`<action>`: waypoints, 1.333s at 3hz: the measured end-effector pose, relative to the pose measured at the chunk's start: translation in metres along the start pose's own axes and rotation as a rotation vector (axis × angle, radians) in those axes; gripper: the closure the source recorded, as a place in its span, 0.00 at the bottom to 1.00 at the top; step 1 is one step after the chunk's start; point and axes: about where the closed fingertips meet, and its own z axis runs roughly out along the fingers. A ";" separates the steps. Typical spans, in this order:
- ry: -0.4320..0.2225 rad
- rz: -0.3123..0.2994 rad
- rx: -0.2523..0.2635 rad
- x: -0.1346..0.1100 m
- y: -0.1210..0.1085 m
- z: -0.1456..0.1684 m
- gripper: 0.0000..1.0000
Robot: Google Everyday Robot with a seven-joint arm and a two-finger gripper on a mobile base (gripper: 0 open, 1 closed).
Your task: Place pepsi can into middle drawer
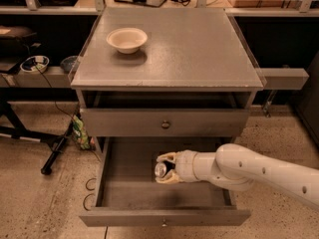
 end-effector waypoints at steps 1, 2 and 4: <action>0.032 0.008 0.010 0.016 0.004 0.019 1.00; 0.071 0.021 0.014 0.034 0.008 0.036 1.00; 0.183 0.072 0.017 0.078 0.020 0.061 1.00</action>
Offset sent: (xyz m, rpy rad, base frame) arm 0.0251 0.0047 -0.0781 -0.0946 0.0286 -0.0968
